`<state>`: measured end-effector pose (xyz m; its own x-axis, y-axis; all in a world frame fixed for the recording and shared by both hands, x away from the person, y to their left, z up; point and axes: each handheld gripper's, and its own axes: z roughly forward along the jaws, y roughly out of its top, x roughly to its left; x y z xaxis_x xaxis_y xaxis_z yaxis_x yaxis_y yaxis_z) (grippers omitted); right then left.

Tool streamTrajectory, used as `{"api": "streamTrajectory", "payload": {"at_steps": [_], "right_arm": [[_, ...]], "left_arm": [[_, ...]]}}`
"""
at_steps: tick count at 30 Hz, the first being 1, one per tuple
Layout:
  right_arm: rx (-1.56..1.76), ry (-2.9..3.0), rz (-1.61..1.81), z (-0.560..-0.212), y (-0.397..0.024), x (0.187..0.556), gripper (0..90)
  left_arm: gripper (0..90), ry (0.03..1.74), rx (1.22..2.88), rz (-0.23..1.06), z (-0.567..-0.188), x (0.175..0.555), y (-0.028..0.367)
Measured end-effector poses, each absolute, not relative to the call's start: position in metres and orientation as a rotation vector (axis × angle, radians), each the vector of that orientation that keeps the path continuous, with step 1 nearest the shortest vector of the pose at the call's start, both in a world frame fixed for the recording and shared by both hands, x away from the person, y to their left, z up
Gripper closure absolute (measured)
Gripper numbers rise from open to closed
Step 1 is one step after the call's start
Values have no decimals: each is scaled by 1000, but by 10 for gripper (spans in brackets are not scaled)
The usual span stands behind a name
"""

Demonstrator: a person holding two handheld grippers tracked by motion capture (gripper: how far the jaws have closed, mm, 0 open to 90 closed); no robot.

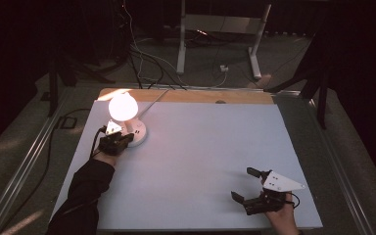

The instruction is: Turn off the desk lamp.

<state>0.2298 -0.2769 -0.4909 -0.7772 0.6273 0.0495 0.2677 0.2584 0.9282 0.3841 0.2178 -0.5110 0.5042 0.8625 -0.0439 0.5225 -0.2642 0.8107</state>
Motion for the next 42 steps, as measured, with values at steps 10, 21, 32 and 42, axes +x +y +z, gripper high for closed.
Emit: {"api": "streamTrajectory", "payload": {"at_steps": [10,21,32,42], "right_arm": [[822,2203,1528,-491,-277,230,0],[823,2201,1529,-491,-278,230,0],[824,2200,1531,-491,-278,230,0],[826,2202,1530,-491,-278,230,0]], "left_arm": [[900,1119,1872,556,-493,381,219],[900,1137,1888,541,-502,383,219],[900,1142,1909,535,-509,384,219],[900,1137,1928,532,-513,385,218]]}}
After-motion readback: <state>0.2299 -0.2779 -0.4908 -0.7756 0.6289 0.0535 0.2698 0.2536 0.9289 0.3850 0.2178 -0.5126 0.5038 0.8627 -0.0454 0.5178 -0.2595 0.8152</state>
